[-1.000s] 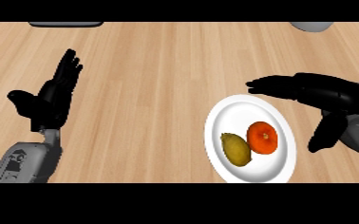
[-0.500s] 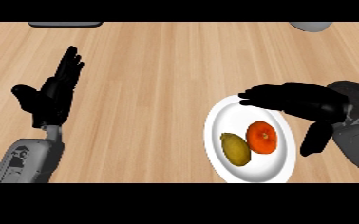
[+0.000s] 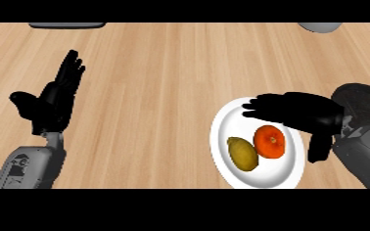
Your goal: Pick the squash from the plate and place it in the pan
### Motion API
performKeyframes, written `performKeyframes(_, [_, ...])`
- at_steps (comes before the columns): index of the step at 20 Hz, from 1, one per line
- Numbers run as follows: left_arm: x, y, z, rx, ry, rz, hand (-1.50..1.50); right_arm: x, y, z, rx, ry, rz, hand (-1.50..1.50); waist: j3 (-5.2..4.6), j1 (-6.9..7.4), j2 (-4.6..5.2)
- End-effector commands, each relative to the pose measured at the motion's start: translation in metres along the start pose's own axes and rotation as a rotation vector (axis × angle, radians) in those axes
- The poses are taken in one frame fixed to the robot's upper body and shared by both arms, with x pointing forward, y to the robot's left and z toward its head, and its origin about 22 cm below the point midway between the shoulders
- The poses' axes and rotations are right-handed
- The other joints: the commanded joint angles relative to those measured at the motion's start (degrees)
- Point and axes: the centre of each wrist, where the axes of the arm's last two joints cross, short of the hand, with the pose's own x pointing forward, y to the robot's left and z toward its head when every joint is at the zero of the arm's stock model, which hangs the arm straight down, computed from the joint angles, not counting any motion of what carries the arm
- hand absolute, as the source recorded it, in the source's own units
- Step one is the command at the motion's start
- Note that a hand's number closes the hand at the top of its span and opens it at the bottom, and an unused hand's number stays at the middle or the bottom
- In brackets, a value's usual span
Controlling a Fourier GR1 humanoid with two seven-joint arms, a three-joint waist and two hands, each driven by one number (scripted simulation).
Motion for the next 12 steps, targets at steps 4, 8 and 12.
performKeyframes(4, [0.011, -0.003, 0.007, -0.016, 0.003, 0.02, 0.0, 0.0, 0.009, -0.021, 0.064, -0.012, 0.01, -1.5, 0.01, 0.17, -0.02])
performKeyframes(8, [-0.008, 0.003, -0.001, -0.015, 0.013, 0.004, 0.0, -0.001, 0.026, -0.021, 0.078, 0.003, 0.031, -1.5, 0.01, -0.08, 0.03])
performKeyframes(12, [-0.002, -0.007, -0.004, 0.001, 0.004, 0.002, 0.0, -0.005, 0.021, -0.023, 0.087, 0.018, 0.045, -1.5, 0.01, -0.04, 0.02])
